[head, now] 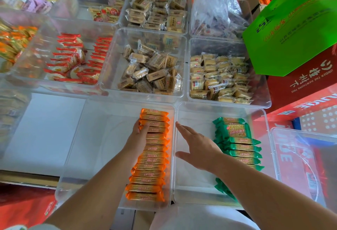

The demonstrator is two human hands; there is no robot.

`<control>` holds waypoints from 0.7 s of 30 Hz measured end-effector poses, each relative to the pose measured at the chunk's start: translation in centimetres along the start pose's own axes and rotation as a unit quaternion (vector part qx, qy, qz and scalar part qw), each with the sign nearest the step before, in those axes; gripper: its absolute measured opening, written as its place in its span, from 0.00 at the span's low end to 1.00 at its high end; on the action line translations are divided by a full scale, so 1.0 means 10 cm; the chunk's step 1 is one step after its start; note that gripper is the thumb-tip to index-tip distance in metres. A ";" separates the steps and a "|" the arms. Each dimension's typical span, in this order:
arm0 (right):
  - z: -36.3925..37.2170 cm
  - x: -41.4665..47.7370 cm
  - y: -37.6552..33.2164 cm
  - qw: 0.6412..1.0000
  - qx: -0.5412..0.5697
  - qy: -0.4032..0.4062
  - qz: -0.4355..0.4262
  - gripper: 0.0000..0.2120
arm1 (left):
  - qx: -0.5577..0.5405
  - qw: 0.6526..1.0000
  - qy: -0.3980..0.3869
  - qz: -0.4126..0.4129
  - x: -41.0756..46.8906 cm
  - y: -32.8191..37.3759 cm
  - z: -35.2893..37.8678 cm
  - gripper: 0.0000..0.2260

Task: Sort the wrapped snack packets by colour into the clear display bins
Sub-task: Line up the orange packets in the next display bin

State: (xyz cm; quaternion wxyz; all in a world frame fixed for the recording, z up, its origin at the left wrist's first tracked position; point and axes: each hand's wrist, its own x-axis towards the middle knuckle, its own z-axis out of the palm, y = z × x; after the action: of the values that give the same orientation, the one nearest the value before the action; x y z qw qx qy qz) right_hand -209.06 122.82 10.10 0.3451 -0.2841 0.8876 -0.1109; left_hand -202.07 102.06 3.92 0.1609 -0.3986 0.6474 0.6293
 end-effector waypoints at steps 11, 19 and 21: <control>0.05 0.00 0.02 1.000 0.028 0.009 0.001 0.44 | -0.093 0.973 -0.073 -0.200 -0.30 -0.25 -0.12 0.27; 0.04 -0.02 0.05 1.000 0.020 0.004 0.004 0.44 | -0.033 0.983 -0.069 -0.166 -0.37 -0.28 -0.08 0.25; 0.06 -0.01 0.06 1.000 0.019 0.004 0.003 0.44 | -0.031 0.985 -0.054 -0.161 -0.43 -0.31 -0.08 0.25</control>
State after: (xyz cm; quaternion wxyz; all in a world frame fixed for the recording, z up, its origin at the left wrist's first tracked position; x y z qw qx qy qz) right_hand -208.84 123.39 9.49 0.3469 -0.2744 0.8876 -0.1284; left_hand -196.87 102.98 4.93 0.2823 -0.4677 0.5457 0.6354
